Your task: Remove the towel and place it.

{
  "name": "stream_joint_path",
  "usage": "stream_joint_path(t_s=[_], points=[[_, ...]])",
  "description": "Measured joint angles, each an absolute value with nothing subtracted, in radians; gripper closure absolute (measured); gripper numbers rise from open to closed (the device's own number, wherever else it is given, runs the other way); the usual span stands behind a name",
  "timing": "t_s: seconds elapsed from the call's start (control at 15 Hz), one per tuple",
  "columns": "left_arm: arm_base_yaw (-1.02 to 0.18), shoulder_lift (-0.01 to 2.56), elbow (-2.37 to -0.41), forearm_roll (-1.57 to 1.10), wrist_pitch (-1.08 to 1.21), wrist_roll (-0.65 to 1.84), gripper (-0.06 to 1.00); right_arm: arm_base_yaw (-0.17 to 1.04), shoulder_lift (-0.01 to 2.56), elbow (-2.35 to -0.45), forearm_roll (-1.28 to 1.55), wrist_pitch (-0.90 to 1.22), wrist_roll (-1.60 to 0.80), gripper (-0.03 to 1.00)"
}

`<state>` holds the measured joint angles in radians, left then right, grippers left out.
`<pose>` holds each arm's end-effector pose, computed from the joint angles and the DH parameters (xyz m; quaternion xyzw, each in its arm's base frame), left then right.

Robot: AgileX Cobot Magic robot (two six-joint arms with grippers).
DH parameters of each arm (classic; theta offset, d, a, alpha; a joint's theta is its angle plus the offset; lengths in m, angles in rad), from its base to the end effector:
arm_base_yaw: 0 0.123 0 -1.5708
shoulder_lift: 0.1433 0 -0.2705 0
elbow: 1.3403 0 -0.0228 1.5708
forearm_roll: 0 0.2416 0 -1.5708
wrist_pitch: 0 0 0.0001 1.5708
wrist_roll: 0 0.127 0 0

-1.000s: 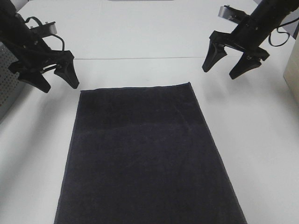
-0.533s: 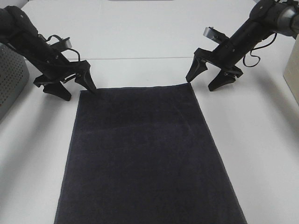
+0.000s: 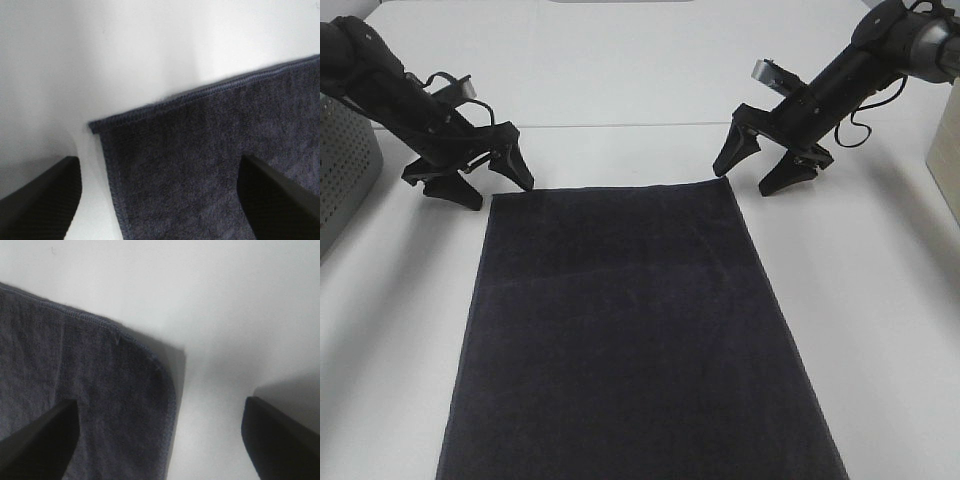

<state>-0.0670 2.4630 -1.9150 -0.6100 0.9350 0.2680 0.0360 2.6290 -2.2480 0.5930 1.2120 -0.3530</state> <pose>0.4844 -0.0912 0.0654 0.0041 0.9630 -0.2466 0.1086 0.5014 0.0846 0.0652 -0.0929 0.9559 0.2684 0.0744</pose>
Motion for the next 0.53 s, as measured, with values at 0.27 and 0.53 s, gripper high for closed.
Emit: stream_joint_path(t_s=[0.27, 0.53], points=[[-0.080, 2.463, -1.916, -0.607, 0.938, 0.272, 0.14, 0.056, 2.632, -2.255, 0.569, 1.211, -0.346, 0.14], [-0.148, 2.467, -1.916, -0.609, 0.919, 0.266, 0.15, 0.162, 2.649, -2.270, 0.517, 1.212, -0.309, 0.18]])
